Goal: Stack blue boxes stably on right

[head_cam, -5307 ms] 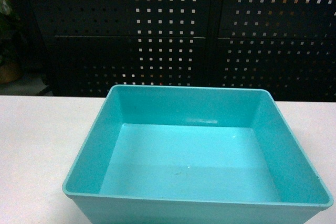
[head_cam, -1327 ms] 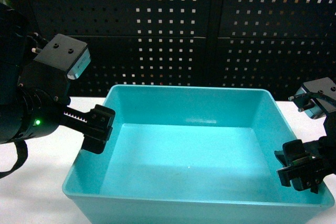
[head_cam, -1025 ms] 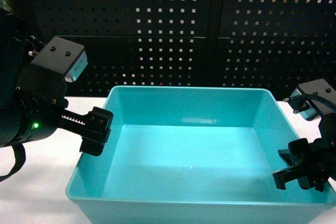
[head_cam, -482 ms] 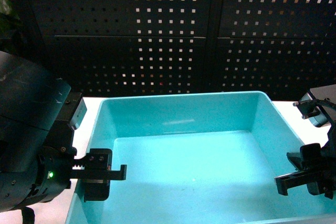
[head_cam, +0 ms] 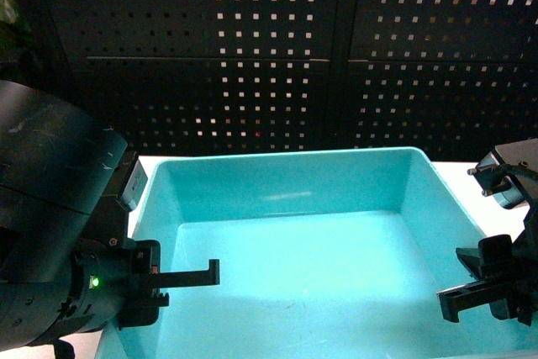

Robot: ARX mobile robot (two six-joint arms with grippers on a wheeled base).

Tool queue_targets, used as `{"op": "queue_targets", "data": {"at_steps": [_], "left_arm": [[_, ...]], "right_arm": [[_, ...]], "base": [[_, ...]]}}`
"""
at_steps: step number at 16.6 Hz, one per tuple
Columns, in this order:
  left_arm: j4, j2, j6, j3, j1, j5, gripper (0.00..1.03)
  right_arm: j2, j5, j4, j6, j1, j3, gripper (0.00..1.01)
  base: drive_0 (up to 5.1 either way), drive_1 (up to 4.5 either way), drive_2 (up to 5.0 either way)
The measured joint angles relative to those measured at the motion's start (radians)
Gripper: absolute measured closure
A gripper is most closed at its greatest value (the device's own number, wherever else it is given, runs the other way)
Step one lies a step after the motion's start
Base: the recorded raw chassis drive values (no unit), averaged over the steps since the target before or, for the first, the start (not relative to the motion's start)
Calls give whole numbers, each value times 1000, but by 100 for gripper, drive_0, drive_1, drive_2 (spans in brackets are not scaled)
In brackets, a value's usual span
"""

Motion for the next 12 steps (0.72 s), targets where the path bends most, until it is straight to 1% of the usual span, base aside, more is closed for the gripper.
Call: {"op": "queue_targets", "data": {"at_steps": [3, 5, 7, 9, 12], "left_arm": [[1, -1, 4, 0, -1, -5, 101], [16, -1, 14, 0, -1, -11, 101], [50, -13, 51, -12, -1, -26, 101], [60, -48, 86, -15, 1, -26, 101], [53, -109, 122, 10, 15, -18, 101]], "right_arm": [[-1, 0, 7, 0, 0, -3, 99], [-2, 0, 16, 2, -1, -7, 99], [-10, 0, 18, 9, -8, -11, 99], [-34, -1, 11, 20, -9, -12, 99], [-114, -9, -30, 24, -21, 24, 99]], "base": [[0, 0, 0], [0, 0, 0], [0, 0, 0], [0, 0, 0], [0, 0, 0]]}}
